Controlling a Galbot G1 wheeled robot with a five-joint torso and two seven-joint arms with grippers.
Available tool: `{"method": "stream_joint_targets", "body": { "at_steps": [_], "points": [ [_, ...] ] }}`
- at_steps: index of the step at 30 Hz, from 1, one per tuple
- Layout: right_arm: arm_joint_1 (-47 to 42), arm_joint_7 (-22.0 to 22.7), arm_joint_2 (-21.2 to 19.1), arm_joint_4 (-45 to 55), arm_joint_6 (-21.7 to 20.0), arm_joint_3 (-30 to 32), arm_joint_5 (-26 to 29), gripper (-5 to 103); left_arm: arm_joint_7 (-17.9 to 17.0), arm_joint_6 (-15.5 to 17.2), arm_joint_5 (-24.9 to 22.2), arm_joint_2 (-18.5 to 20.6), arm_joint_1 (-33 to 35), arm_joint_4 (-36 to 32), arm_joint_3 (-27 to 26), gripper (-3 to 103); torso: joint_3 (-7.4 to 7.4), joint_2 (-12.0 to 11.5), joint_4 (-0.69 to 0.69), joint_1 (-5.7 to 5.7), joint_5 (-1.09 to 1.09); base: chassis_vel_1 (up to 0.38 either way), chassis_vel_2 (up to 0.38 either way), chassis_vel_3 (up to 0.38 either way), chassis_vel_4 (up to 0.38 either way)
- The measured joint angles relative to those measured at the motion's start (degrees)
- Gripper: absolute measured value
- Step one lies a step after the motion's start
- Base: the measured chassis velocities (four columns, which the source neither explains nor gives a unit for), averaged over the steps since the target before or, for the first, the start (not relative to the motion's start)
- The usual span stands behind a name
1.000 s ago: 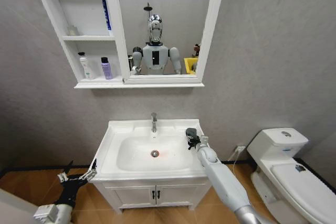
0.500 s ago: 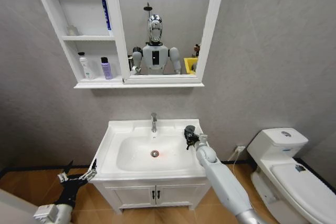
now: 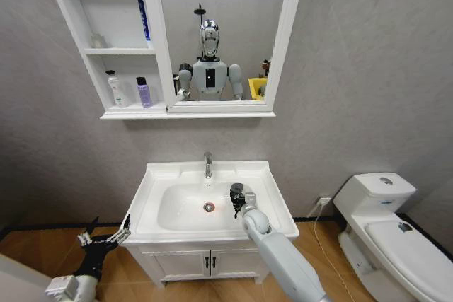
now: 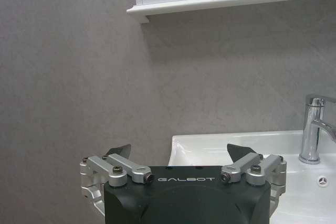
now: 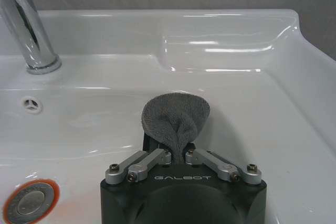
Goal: Move facial cleanser and shampoo from washbasin to cabinet, then wipe washbasin with towel.
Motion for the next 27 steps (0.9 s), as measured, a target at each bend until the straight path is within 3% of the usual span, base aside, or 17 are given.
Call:
{"method": "stream_joint_targets", "body": {
  "at_steps": [4, 12, 18, 27],
  "points": [
    [0.94, 0.86, -0.54, -1.85, -0.57, -0.38, 2.13, 7, 0.0, 0.0, 0.0, 0.0, 0.0, 0.0, 0.0, 100, 0.0, 0.0, 0.0, 0.0, 0.0, 0.0, 0.0, 0.0, 0.0],
    [6.38, 0.48, 2.11, -11.08, -1.06, -1.06, 8.48, 7, 0.0, 0.0, 0.0, 0.0, 0.0, 0.0, 0.0, 100, -0.01, 0.0, 0.03, 0.0, 0.0, 0.0, 0.0, 0.0, 0.0],
    [8.13, -1.02, 3.76, -15.79, -0.37, -1.88, 9.19, 7, 0.0, 0.0, 0.0, 0.0, 0.0, 0.0, 0.0, 100, -0.02, 0.02, 0.04, -0.02, 0.0, 0.0, 0.0, 0.0, 0.0],
    [10.04, -4.5, 9.75, -23.82, 0.64, -2.67, 8.24, 7, 0.0, 0.0, 0.0, 0.0, 0.0, 0.0, 0.0, 100, -0.02, 0.03, 0.0, -0.03, -0.02, 0.0, 0.0, 0.0, 0.0]
  ]
}}
